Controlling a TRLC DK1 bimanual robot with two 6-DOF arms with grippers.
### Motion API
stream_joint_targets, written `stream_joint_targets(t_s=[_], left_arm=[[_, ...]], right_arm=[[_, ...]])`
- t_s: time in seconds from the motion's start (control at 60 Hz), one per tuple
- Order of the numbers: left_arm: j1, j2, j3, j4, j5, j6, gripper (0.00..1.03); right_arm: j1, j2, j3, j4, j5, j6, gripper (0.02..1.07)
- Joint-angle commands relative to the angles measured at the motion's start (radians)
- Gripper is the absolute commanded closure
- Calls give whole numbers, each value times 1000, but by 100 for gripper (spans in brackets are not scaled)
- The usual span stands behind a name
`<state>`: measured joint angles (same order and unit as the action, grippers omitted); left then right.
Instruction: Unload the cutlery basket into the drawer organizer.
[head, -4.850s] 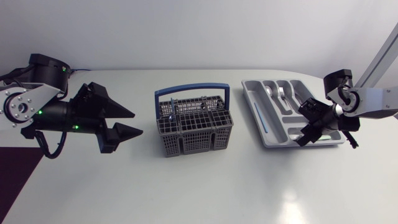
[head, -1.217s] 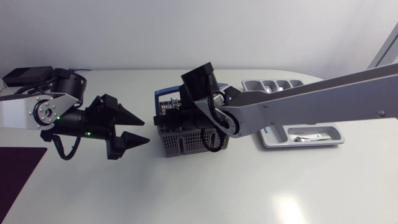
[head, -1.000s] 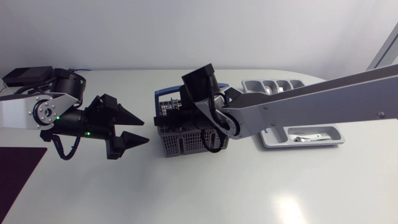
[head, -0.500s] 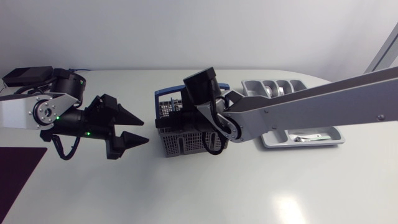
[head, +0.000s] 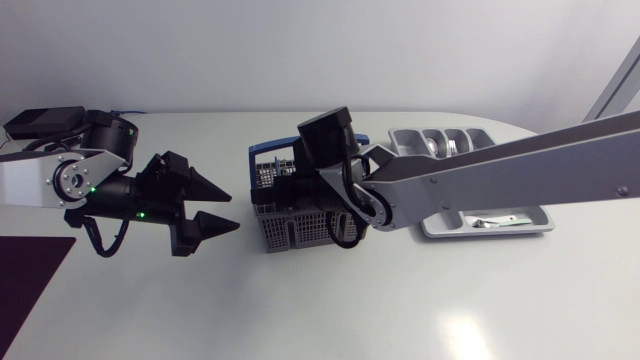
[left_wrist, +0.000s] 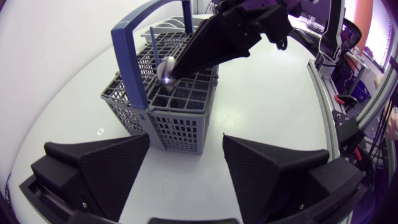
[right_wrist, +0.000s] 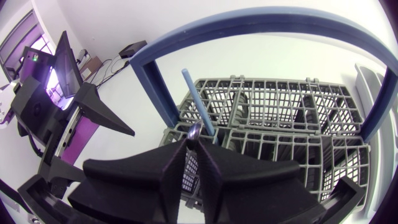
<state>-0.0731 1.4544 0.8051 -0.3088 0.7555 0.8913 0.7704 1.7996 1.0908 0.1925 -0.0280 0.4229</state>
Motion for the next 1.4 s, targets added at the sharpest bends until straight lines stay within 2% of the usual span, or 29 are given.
stream_joint_targets(t_s=[0.0, 0.283, 0.75, 1.383], left_arm=[[1, 6, -1, -9, 16, 21, 5], [-2, 0, -1, -12, 16, 20, 5], [-8, -12, -6, -15, 16, 15, 5], [-7, -28, -6, -26, 16, 15, 5]], right_arm=[[-8, -25, -28, 19, 11, 13, 88], [-2, -17, -25, 35, 11, 7, 89], [-2, -29, -60, 82, 8, -4, 98], [20, -91, -78, 70, -43, -6, 98]])
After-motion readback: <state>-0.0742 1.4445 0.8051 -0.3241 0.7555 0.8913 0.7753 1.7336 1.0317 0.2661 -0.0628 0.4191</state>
